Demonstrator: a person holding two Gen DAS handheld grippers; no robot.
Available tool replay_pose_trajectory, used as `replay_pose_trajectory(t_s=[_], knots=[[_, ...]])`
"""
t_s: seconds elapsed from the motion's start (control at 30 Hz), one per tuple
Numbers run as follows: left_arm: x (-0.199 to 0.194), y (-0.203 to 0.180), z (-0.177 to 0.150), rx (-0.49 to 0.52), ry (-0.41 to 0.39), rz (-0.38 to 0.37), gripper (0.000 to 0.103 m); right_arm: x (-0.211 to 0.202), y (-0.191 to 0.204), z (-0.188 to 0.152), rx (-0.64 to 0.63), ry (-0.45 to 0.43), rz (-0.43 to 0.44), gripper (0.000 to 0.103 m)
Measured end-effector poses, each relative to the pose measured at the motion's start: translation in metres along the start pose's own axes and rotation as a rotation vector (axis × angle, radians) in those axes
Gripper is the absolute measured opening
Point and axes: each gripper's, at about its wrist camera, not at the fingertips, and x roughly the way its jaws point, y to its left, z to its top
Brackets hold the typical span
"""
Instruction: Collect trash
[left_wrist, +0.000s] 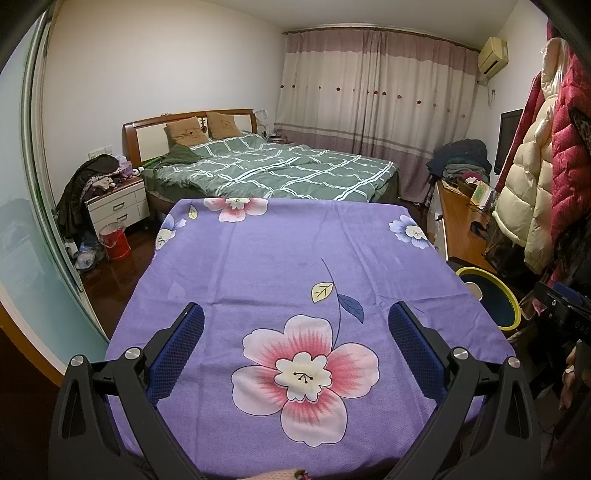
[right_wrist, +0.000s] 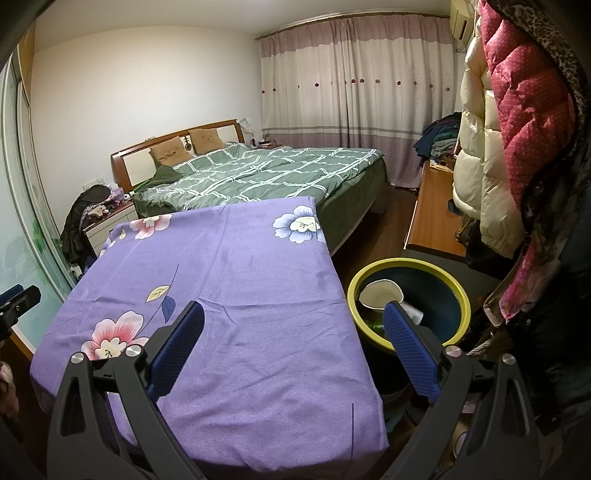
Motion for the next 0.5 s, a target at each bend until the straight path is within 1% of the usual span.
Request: replay_pose_trajectory(t_s=[0.33, 0.5], knots=[[0.004, 0.001, 0.0, 0.0, 0.003, 0.0, 0.098, 0.003, 0.003, -0.002, -0.003, 0.008, 0.0, 0.093], [0.012, 0.0, 0.001, -0.017, 0.018, -0.024, 0.098, 0.005, 0.003, -0.002, -0.003, 0.011, 0.0, 0.093]])
